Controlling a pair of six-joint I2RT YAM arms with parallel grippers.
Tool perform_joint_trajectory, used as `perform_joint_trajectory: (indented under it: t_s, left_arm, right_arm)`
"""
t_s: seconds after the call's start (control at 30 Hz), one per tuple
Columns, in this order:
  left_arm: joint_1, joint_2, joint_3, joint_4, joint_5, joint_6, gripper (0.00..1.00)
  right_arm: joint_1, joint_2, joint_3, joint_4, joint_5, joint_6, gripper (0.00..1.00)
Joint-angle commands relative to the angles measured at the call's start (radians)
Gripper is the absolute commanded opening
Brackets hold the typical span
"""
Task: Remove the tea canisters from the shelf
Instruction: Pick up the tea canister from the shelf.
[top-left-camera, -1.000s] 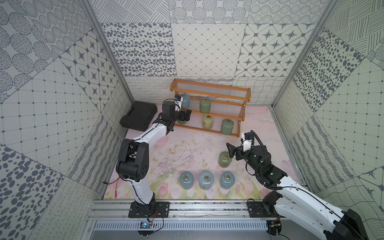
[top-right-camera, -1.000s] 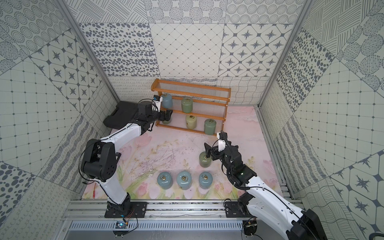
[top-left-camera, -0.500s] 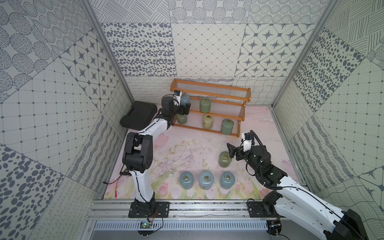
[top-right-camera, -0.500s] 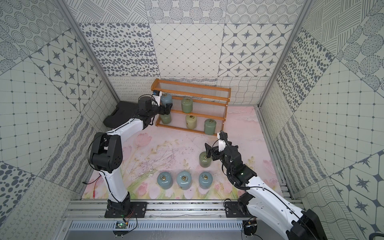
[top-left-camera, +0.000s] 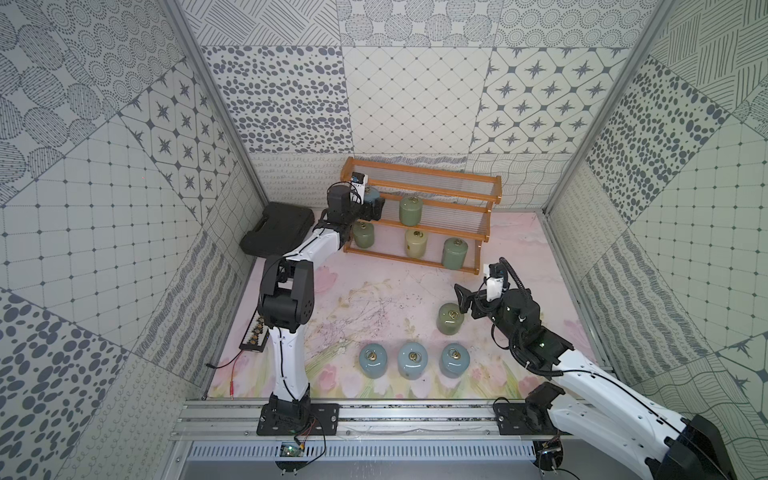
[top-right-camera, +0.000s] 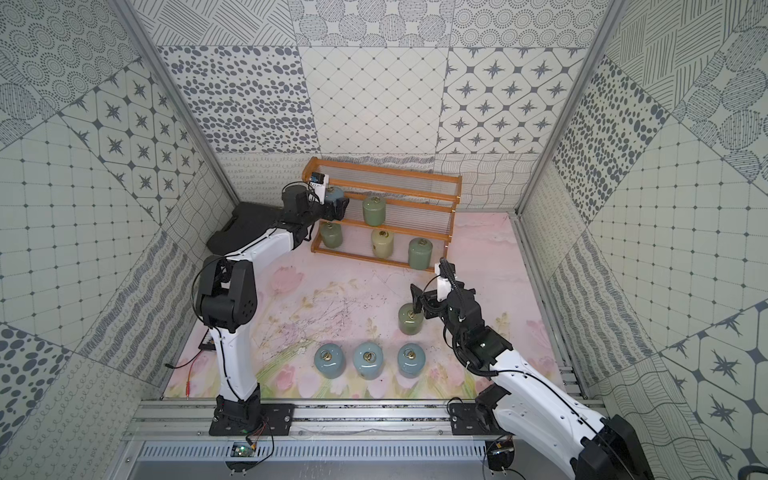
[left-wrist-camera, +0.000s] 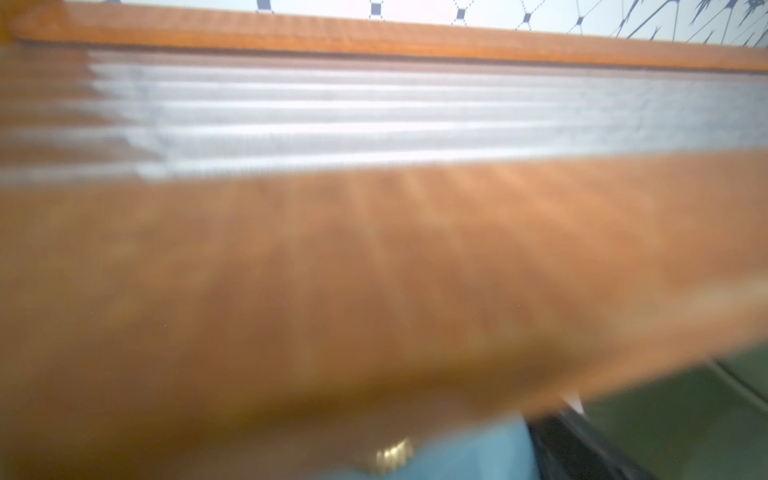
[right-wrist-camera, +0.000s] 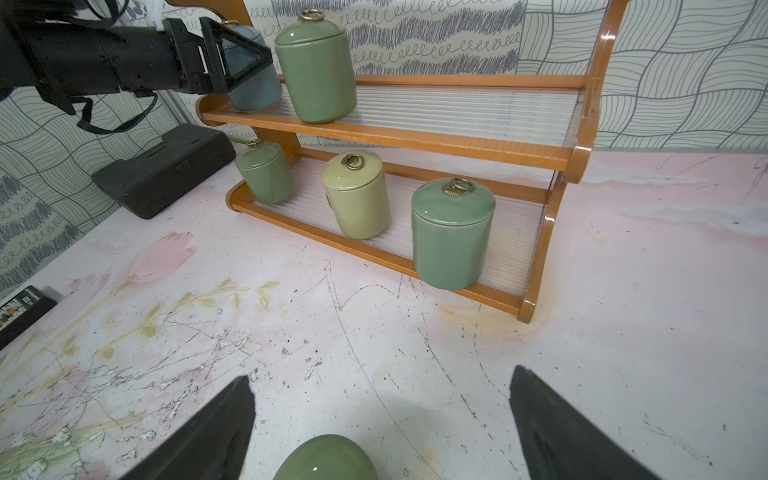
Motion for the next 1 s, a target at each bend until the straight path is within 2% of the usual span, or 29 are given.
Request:
perform_joint_trajectory:
  t_s: [0.0,0.37,0.67,0.97]
  left_arm:
    - [0.007,0.035,0.060,0.013,0.034,0.017,1.00]
    - [0.006,0.064,0.082,-0.024,0.057,0.044,0.98]
    - [0.006,0.051,0.062,-0.070,0.062,0.092,0.90]
    - [0.006,0.012,0.007,-0.039,0.061,0.099,0.80]
  right_arm:
    - [-0.006,0.006,0.030,0.017,0.024,0.004,0.99]
    - [-0.009,0.022,0.030,0.023,0.020,0.009,0.99]
    - [-0.011,0.014,0.024,0.018,0.017,0.015,0.99]
    - [-0.011,0.015,0.020,0.020,0.014,0.021,0.99]
